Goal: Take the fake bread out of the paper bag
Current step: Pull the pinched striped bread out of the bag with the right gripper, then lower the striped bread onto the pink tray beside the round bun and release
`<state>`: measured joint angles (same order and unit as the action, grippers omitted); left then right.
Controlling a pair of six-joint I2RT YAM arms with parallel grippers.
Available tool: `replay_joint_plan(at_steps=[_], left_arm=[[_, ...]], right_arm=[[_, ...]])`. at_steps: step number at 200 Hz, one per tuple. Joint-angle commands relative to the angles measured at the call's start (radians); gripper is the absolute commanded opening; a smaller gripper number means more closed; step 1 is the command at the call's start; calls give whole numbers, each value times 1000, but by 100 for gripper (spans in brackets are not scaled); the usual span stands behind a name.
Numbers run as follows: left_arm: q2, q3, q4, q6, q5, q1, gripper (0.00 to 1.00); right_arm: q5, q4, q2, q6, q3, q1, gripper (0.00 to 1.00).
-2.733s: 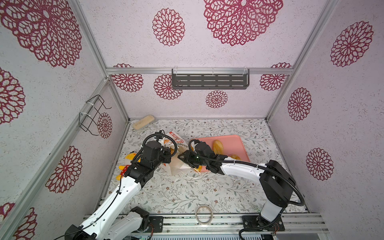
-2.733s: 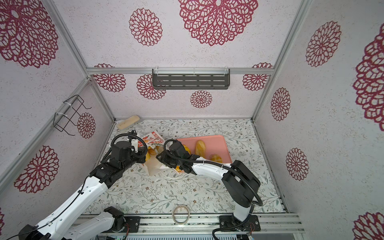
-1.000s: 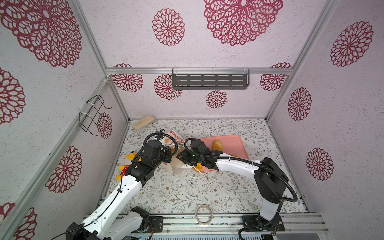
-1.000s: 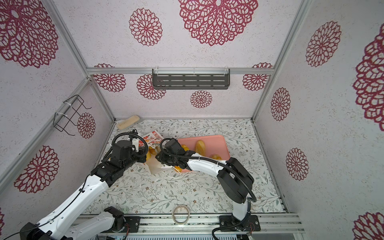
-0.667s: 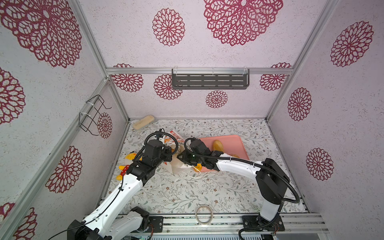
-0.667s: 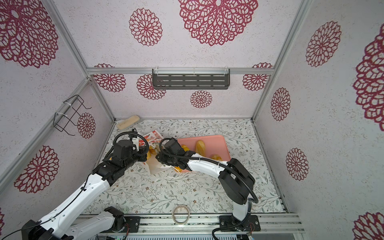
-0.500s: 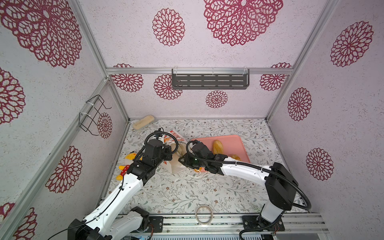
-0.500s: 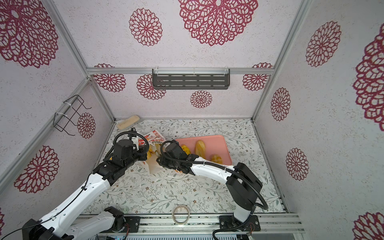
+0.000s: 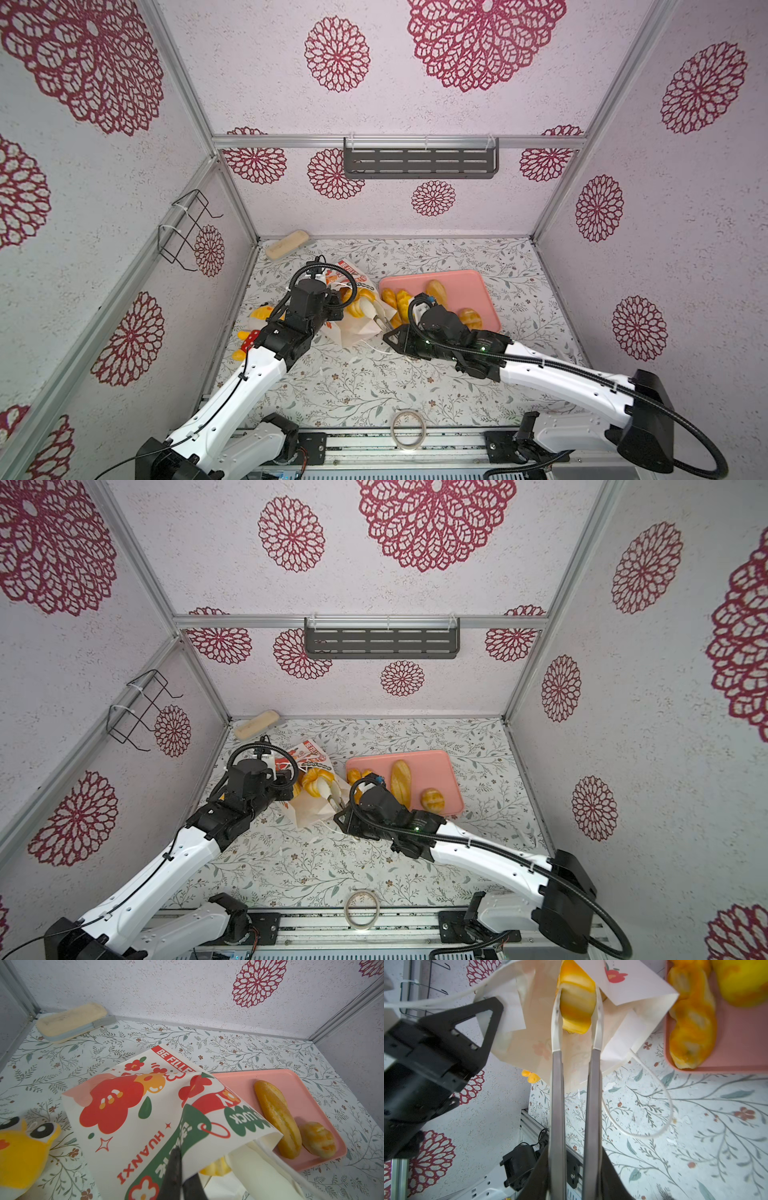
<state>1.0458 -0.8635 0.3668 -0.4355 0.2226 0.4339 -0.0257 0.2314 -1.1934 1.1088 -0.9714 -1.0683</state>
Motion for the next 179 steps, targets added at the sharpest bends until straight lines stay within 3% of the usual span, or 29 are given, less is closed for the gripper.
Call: replay_joint_plan(at_steps=[1, 58, 96, 125, 147, 179], left_arm=[[14, -22, 51, -7, 45, 3, 0], [16, -34, 65, -26, 56, 3, 0], [11, -32, 71, -39, 50, 2, 0], [4, -32, 73, -44, 48, 3, 0], [6, -32, 71, -40, 43, 3, 0], [13, -48, 76, -42, 28, 2, 0]], right_arm=[[93, 129, 143, -28, -34, -17, 0], [236, 462, 376, -17, -75, -32, 0], [253, 501, 412, -24, -70, -32, 0], [368, 553, 462, -11, -59, -18, 0], [385, 613, 467, -73, -77, 84, 0], [179, 560, 420, -237, -63, 366, 0]])
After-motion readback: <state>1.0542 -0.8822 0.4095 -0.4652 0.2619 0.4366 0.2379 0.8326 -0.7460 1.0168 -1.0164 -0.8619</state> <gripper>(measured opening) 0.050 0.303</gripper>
